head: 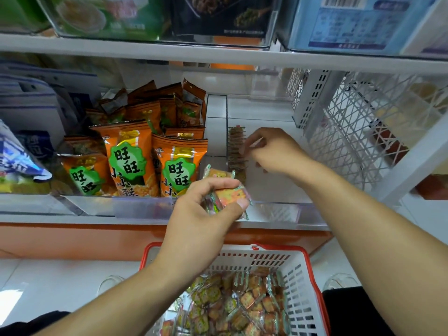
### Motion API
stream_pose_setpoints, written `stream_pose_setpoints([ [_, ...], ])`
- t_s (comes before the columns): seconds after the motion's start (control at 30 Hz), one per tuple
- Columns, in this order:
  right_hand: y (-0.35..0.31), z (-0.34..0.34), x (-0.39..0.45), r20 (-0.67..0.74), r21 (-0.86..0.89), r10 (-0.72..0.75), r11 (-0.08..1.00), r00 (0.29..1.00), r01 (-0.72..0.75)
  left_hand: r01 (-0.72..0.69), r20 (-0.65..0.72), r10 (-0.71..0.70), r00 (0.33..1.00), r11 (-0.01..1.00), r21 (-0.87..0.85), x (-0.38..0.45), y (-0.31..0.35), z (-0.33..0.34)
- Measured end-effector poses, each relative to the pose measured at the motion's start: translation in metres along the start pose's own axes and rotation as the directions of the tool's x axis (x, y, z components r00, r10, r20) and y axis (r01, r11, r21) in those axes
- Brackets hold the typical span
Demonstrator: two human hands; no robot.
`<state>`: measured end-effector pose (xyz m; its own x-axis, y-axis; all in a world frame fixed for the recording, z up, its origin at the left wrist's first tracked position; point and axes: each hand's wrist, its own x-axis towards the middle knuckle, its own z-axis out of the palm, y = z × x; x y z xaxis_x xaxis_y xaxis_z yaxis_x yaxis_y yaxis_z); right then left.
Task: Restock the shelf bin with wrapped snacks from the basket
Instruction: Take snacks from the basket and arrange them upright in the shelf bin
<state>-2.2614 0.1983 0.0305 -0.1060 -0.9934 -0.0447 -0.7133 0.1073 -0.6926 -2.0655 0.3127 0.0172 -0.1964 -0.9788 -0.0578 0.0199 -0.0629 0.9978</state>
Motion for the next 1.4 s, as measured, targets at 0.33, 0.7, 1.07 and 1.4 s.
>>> stream_pose_setpoints([
  [0.33, 0.002, -0.013, -0.079, 0.401, 0.485, -0.268, 0.873, 0.876, 0.045, -0.104, 0.191, 0.083, 0.978, 0.989, 0.102, -0.015, 0.002, -0.001],
  [0.7, 0.000, -0.028, -0.090, 0.176, 0.690, -0.061, 0.719, 0.982, -0.079, 0.002, 0.001, -0.002, 1.000, 0.999, -0.032, -0.014, -0.002, -0.002],
  [1.07, 0.000, -0.027, -0.104, 0.467, 0.697, -0.183, 0.678, 0.865, -0.233, 0.030, 0.077, -0.031, 0.997, 0.999, 0.019, -0.011, 0.002, 0.000],
  [1.4, 0.010, -0.031, -0.108, 0.186, 0.346, -0.494, 0.842, 0.849, 0.414, 0.593, 0.352, -0.487, 0.799, 0.736, -0.328, -0.003, 0.014, -0.005],
])
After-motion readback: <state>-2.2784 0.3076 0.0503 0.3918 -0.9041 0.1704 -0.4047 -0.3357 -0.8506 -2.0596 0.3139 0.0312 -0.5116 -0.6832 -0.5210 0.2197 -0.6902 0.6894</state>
